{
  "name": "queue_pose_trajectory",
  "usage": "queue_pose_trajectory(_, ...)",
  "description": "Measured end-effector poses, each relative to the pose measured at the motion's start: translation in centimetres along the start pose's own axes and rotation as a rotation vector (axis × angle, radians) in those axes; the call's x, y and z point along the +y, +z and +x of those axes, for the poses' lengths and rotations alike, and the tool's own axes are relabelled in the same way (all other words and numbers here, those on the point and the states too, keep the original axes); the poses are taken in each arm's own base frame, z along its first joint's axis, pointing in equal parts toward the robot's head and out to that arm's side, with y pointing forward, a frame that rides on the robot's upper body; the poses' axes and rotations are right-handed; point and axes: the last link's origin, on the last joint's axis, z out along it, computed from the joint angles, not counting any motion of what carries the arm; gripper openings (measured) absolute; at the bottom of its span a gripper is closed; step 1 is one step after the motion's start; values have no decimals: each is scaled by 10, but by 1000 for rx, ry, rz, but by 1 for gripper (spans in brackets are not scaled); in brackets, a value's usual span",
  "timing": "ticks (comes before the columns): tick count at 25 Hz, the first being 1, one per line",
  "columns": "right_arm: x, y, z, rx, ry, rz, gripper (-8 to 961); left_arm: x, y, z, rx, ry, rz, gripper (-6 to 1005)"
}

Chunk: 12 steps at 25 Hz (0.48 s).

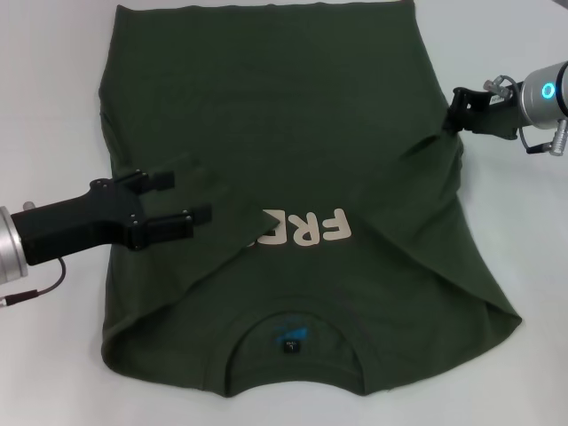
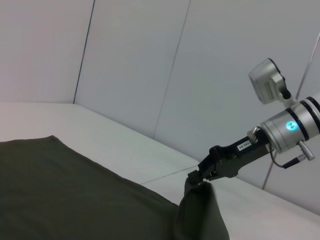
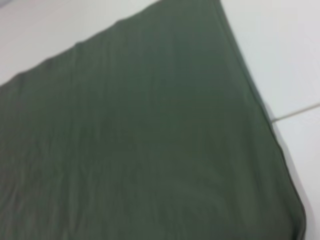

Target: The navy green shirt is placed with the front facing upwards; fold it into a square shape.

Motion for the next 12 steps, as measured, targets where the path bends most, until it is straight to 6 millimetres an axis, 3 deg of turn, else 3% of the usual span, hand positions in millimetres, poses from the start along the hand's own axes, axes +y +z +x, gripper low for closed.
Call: queue_pose_trajectory(12,2,2,0,-49,6,-62,54,-2,4,0,3,-4,19,937)
